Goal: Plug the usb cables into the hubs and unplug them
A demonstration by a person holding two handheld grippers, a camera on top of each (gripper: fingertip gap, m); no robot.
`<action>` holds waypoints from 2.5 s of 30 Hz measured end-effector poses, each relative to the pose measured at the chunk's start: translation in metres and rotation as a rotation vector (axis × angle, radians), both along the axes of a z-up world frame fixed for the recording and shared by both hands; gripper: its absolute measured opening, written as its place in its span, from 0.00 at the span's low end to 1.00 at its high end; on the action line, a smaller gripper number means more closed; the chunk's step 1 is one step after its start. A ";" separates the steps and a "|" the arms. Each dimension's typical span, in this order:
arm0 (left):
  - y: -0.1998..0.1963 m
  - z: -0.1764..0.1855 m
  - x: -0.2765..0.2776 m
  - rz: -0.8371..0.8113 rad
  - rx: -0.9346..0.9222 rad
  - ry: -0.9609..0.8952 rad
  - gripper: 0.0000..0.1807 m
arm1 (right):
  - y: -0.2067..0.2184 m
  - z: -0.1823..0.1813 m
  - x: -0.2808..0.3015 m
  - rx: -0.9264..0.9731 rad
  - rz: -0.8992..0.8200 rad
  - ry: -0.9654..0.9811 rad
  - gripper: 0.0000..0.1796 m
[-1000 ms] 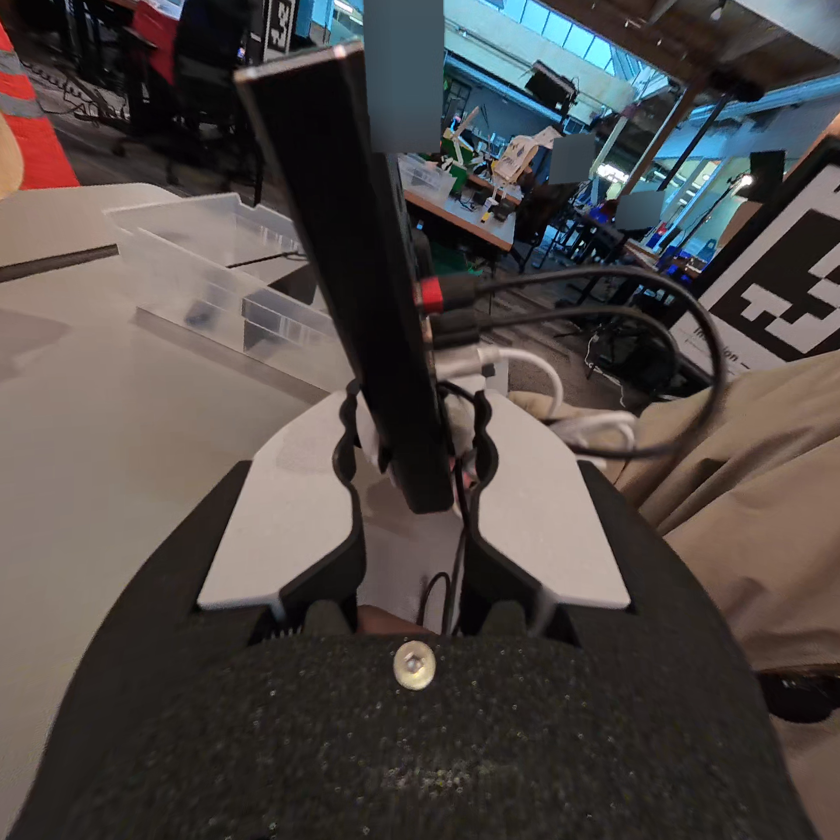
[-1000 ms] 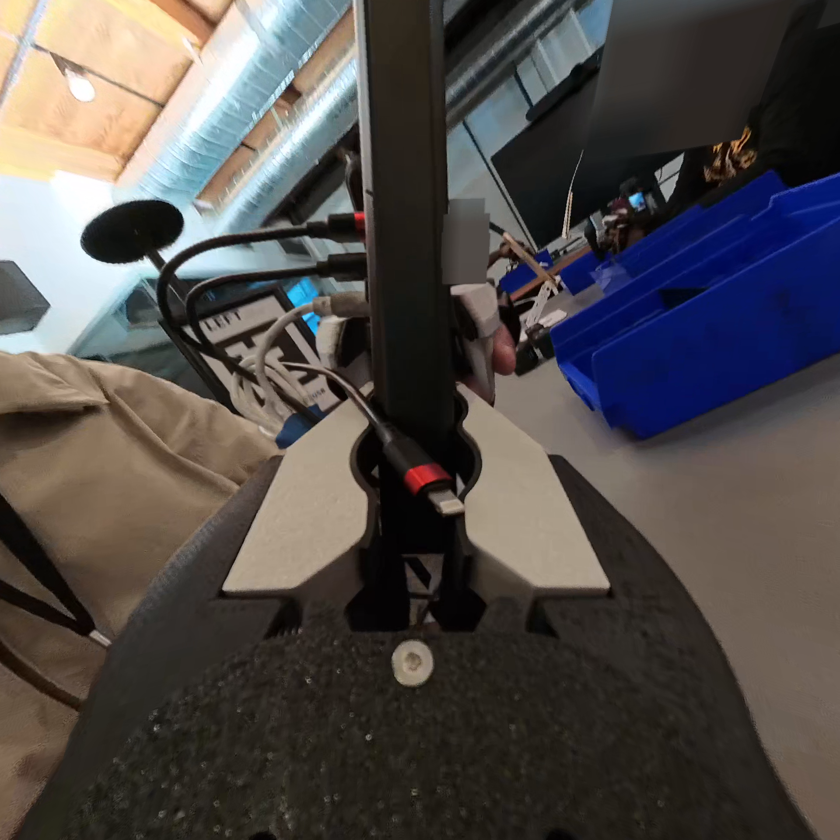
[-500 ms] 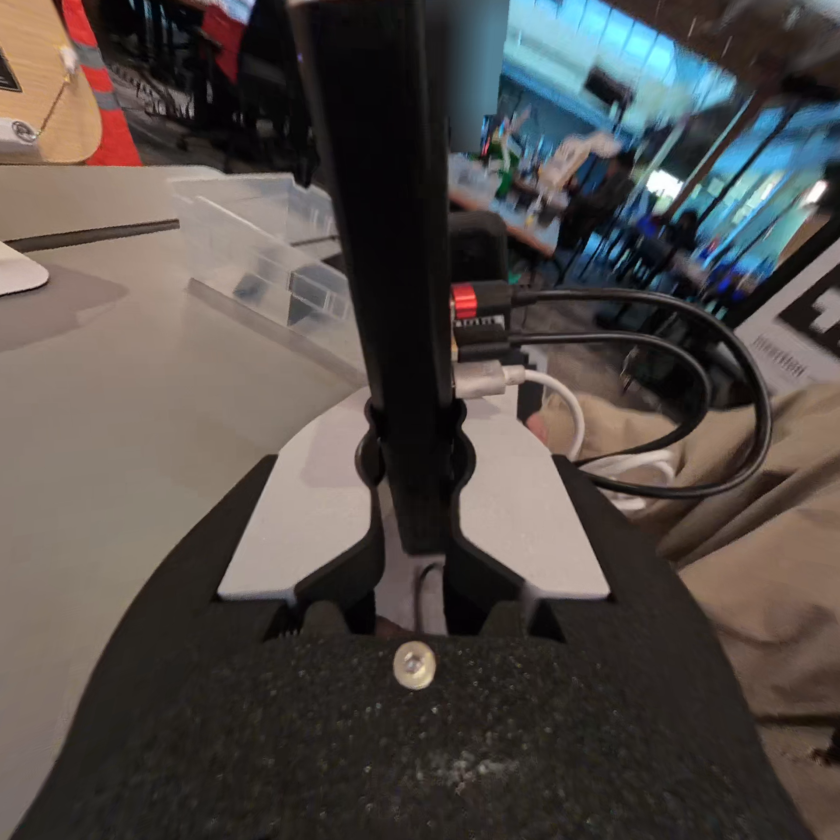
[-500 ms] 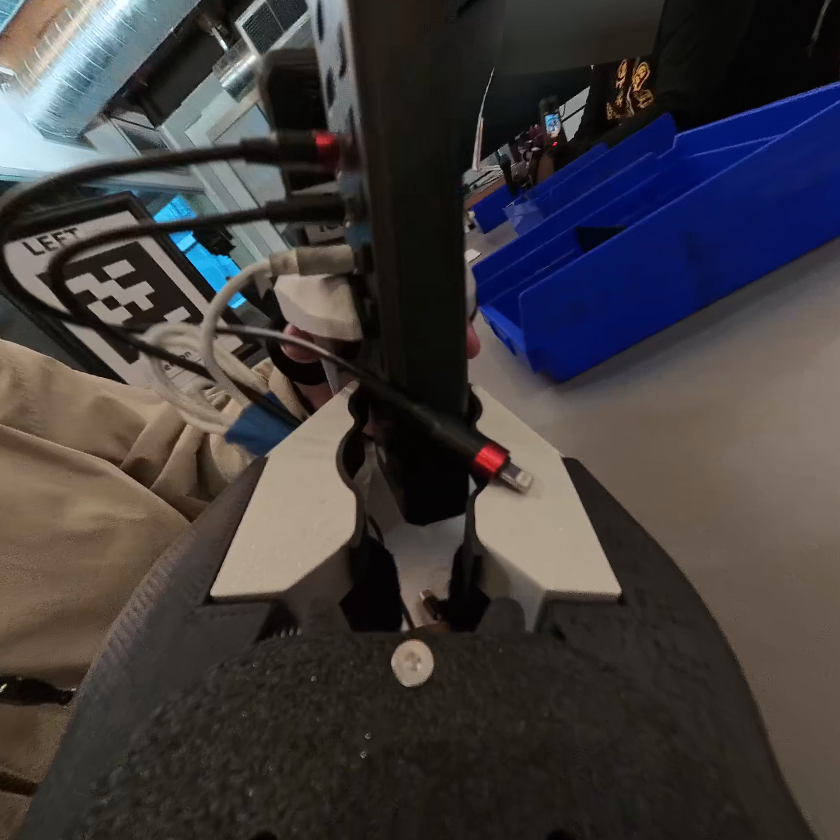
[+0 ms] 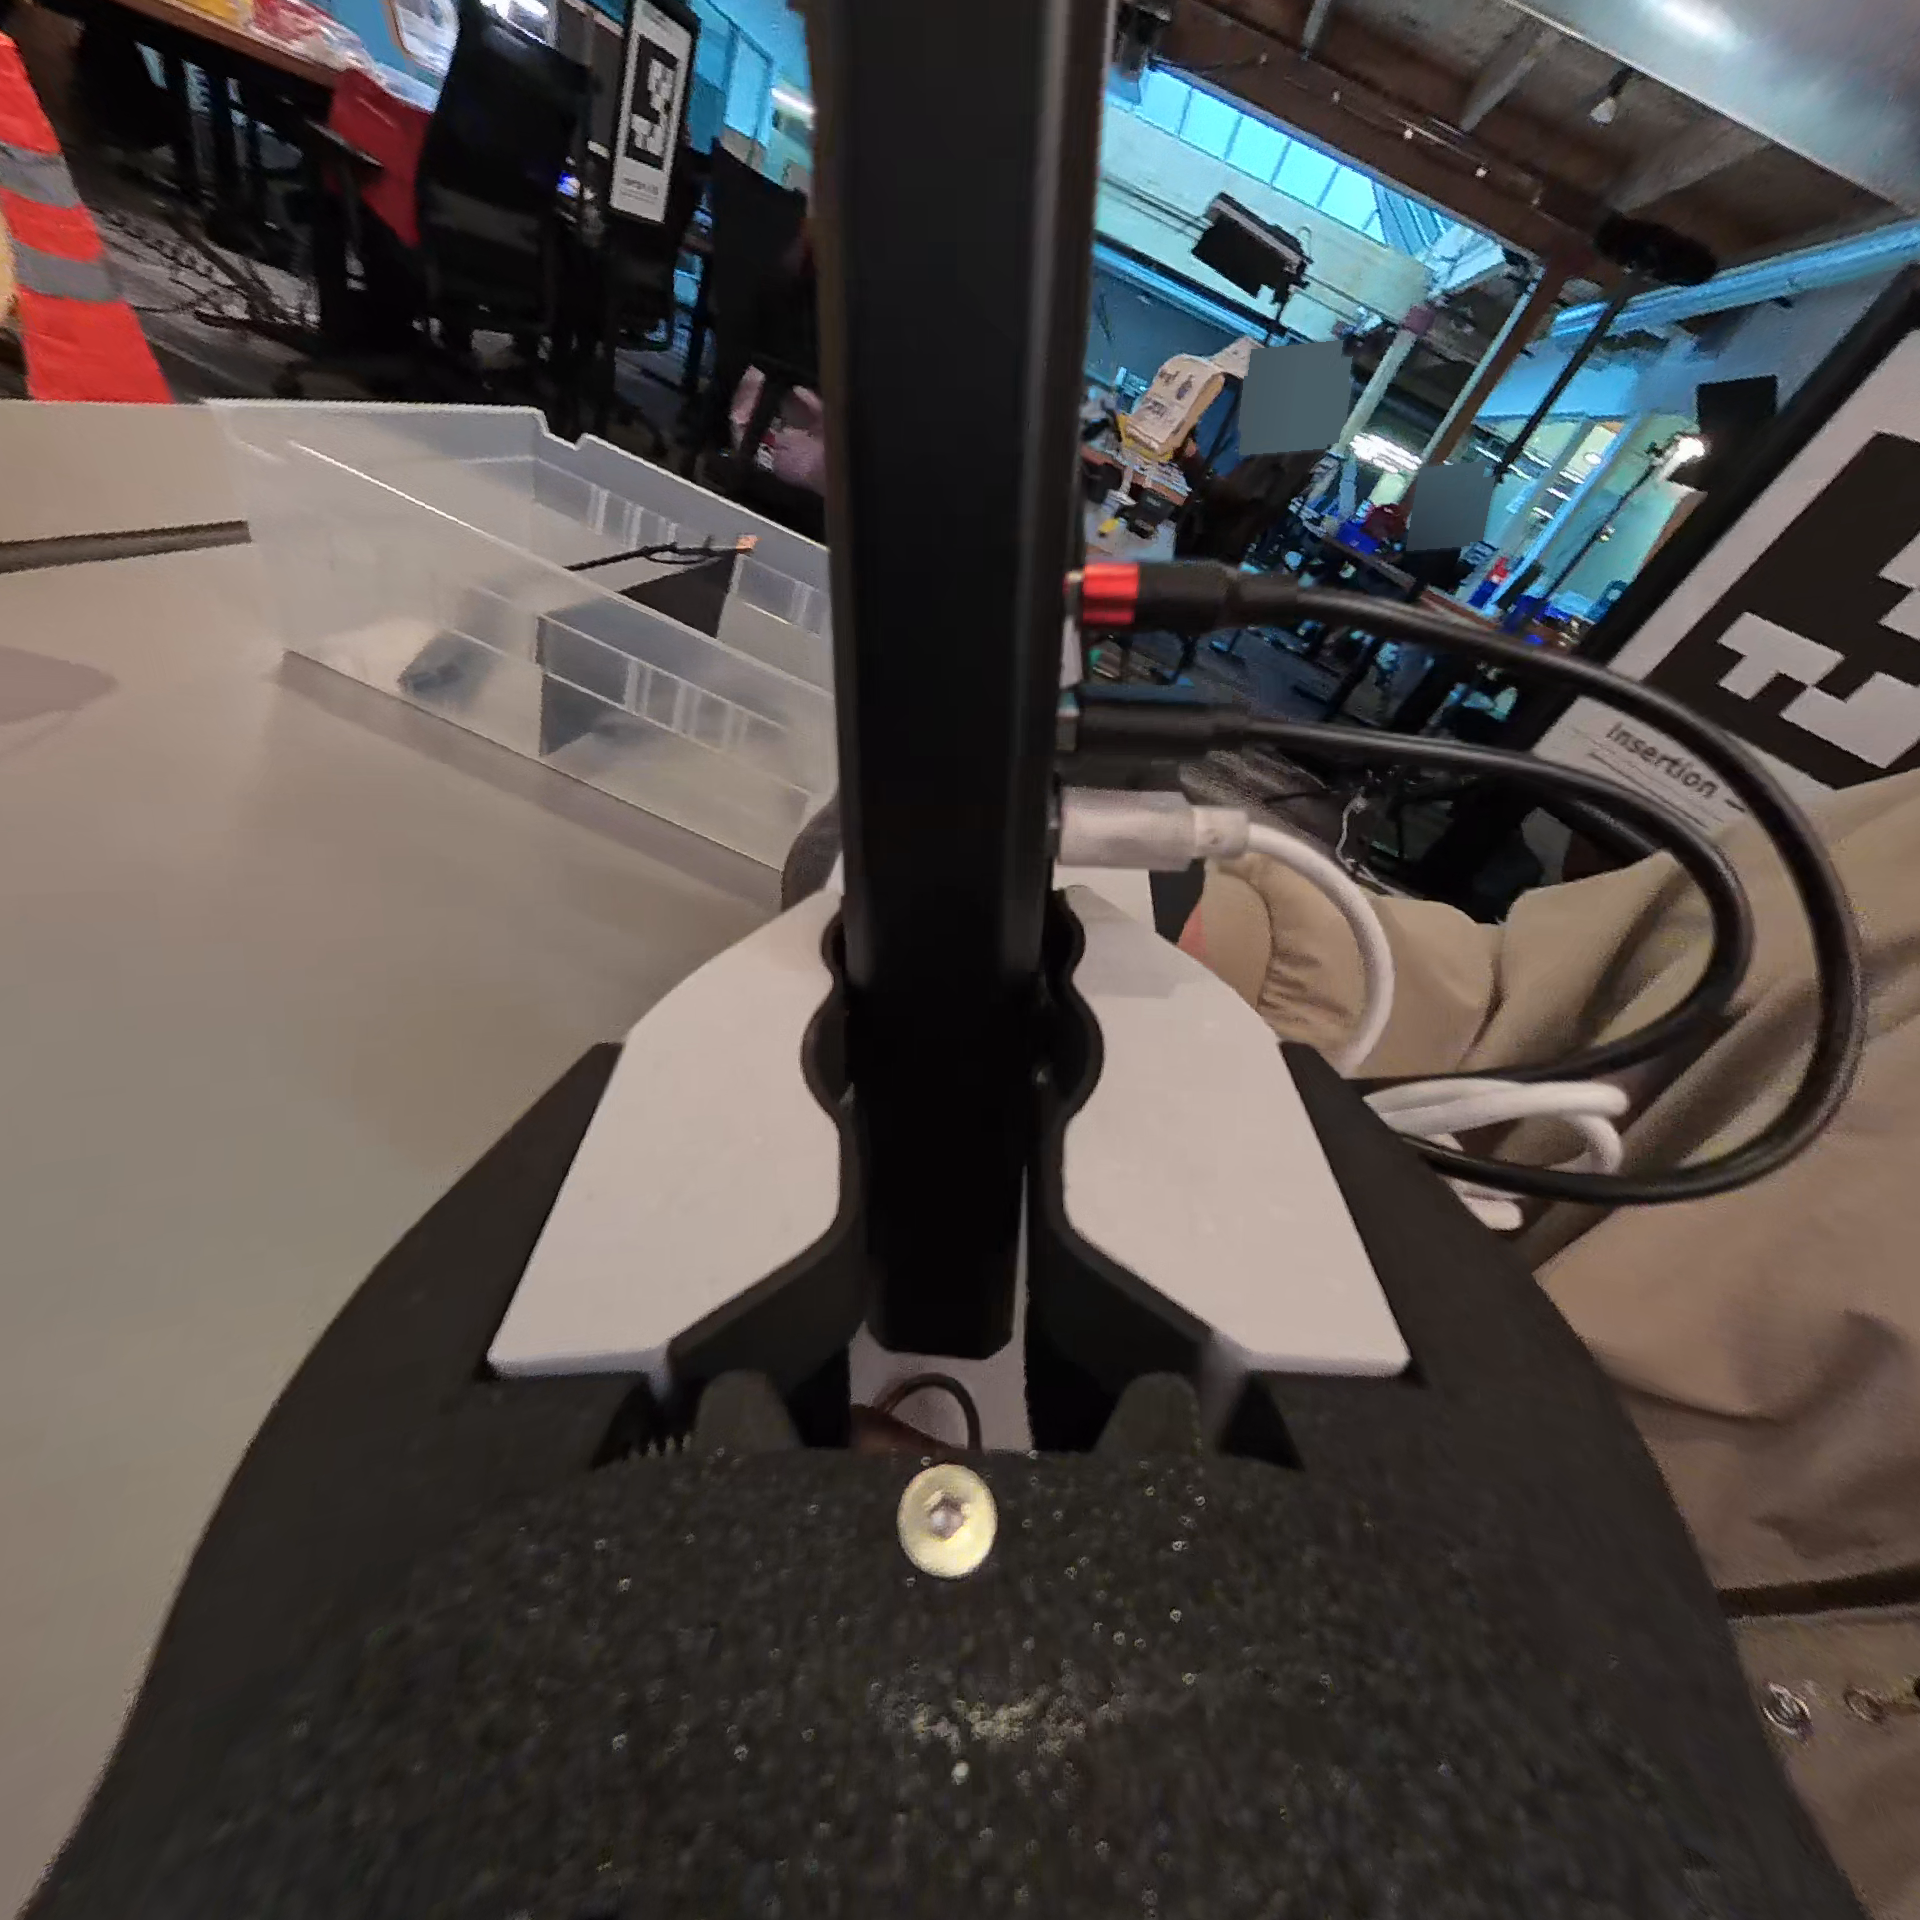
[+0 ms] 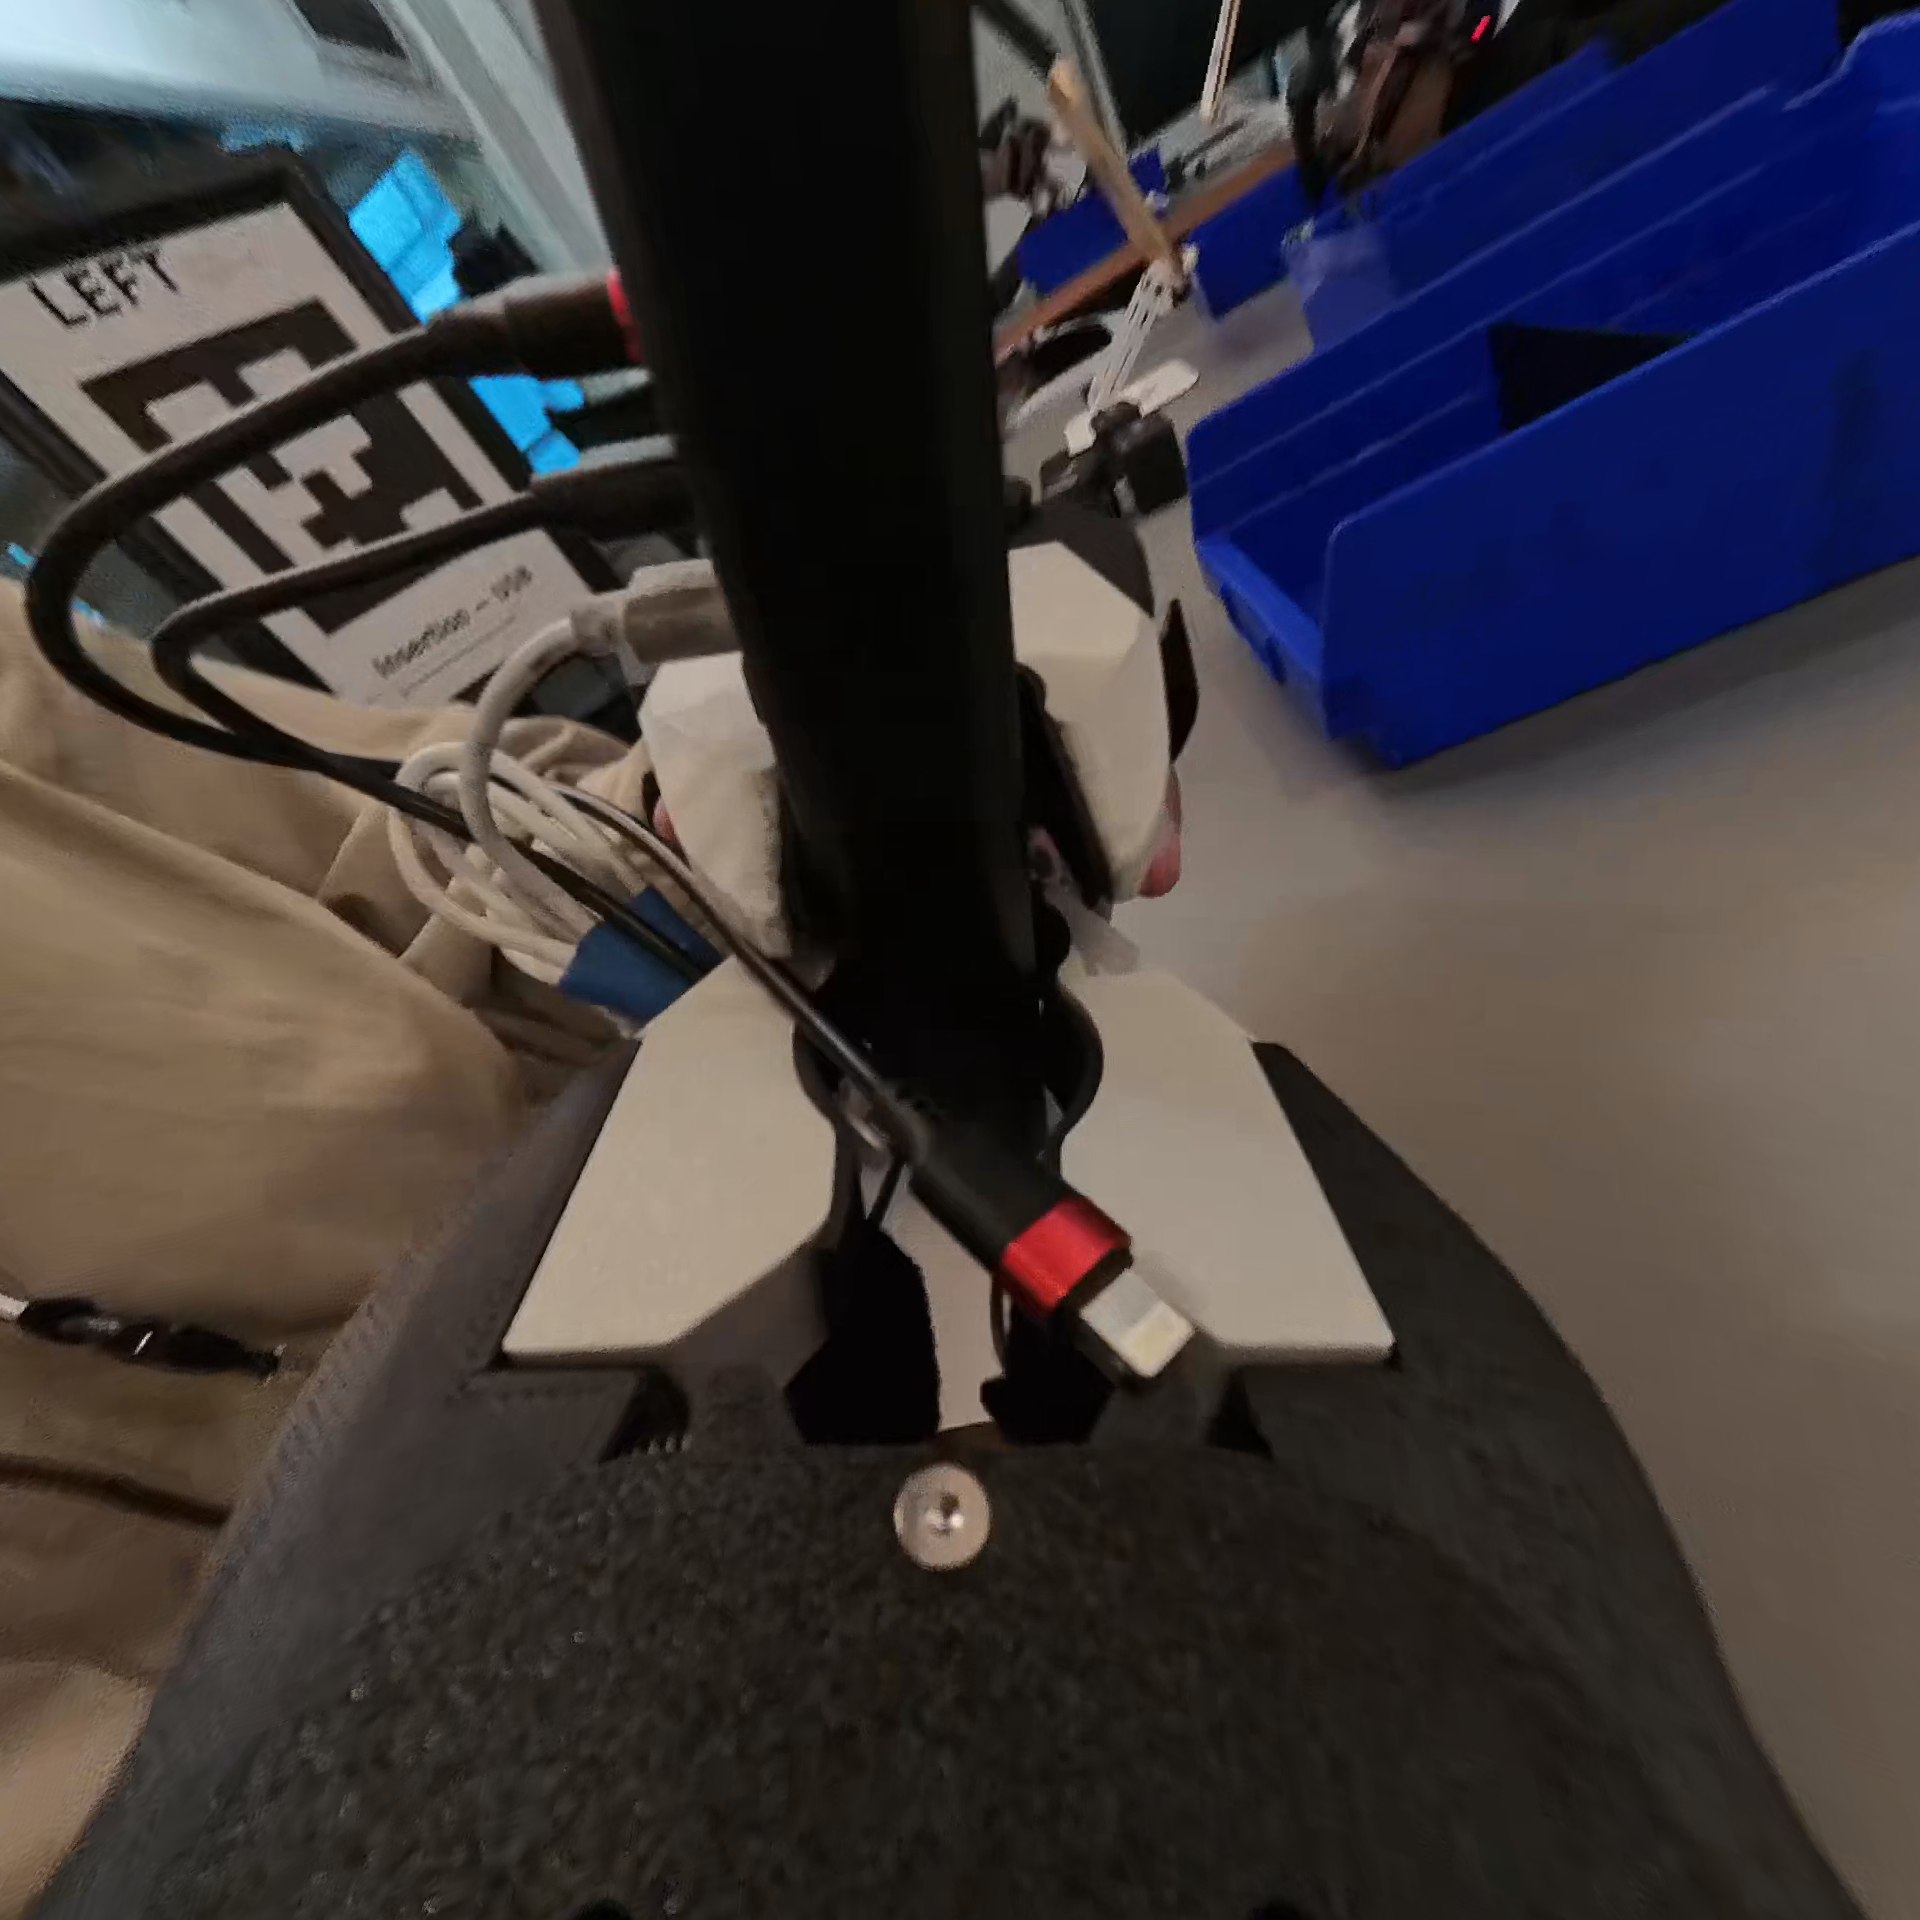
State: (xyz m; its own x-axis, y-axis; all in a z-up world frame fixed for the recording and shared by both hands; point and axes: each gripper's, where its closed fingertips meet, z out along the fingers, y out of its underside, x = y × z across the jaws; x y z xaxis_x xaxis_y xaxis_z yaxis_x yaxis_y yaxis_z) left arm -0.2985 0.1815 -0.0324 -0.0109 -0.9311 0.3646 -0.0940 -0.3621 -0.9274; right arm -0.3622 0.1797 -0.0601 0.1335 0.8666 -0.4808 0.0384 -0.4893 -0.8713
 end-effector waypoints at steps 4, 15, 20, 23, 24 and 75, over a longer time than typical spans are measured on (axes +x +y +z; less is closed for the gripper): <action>-0.008 -0.001 0.004 -0.030 -0.010 -0.033 0.17 | -0.013 -0.010 0.006 -0.031 0.080 -0.079 0.16; 0.035 -0.006 -0.014 0.286 -0.063 -0.083 0.17 | 0.020 -0.020 0.019 -0.022 -0.123 -0.168 0.24; 0.089 -0.031 -0.062 0.665 0.031 0.048 0.17 | 0.064 0.025 0.065 0.137 -0.481 -0.085 0.24; 0.101 -0.035 -0.071 0.764 0.096 0.092 0.16 | 0.054 0.037 0.048 0.208 -0.472 -0.092 0.24; 0.104 -0.032 -0.070 0.767 0.106 0.084 0.16 | 0.050 0.025 0.036 0.231 -0.443 -0.161 0.24; 0.077 -0.051 -0.027 0.757 0.154 0.179 0.17 | 0.052 0.003 0.013 0.278 -0.607 -0.185 0.08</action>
State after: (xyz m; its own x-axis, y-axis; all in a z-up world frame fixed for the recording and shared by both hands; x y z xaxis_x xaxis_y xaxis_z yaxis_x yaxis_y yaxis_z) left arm -0.3257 0.2590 -0.0836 0.6923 -0.7018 0.1676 -0.0260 -0.2564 -0.9662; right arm -0.3496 0.2318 -0.0569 0.6922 0.7005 -0.1737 -0.0109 -0.2305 -0.9730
